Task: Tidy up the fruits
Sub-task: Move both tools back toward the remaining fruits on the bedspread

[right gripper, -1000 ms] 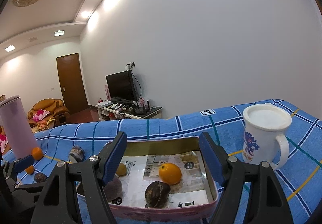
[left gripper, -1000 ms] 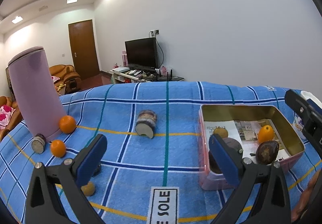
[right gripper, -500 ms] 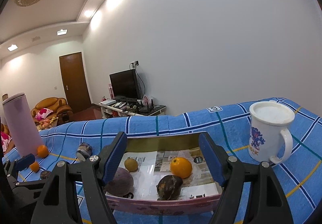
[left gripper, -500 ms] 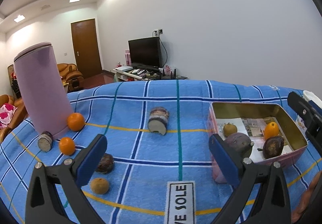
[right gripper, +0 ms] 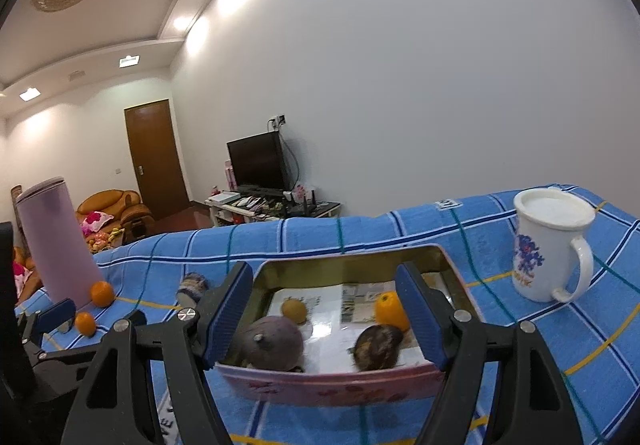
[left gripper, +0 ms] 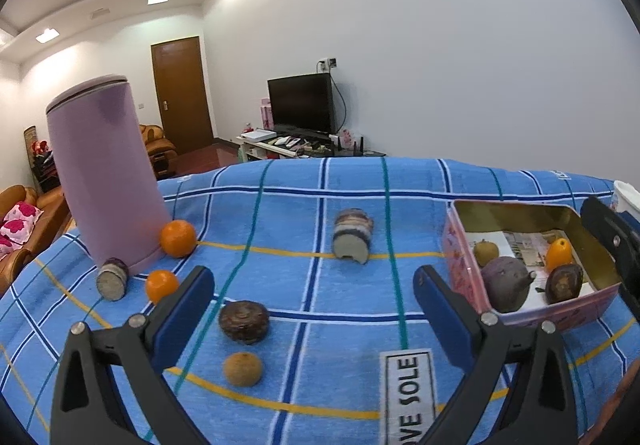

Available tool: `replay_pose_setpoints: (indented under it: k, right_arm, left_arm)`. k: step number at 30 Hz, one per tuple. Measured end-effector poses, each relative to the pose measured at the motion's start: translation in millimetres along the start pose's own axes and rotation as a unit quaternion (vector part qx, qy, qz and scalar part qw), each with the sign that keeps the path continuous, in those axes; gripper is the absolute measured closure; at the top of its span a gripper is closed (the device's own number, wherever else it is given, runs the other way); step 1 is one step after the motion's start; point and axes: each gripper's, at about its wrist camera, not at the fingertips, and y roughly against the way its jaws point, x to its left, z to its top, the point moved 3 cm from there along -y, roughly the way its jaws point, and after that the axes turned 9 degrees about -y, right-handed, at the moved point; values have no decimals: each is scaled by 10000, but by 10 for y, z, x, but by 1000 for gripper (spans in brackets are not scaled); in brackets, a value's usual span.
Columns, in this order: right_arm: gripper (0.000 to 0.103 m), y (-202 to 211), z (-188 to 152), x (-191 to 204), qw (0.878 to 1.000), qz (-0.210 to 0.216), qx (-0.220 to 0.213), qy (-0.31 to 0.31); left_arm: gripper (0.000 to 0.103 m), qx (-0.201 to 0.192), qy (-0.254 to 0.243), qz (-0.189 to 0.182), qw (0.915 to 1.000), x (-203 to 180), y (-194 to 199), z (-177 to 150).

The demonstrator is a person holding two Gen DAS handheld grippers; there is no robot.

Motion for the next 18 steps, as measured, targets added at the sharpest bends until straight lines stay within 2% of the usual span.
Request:
replay_pose_setpoints:
  k: [11, 18]
  right_arm:
    - [28, 41, -160, 373, 9993, 216, 164, 248]
    - [28, -12, -304, 615, 9973, 507, 522, 121]
  left_arm:
    - [3, 57, 38, 119, 9999, 280, -40, -76]
    - [3, 222, 182, 288, 9992, 647, -124, -151]
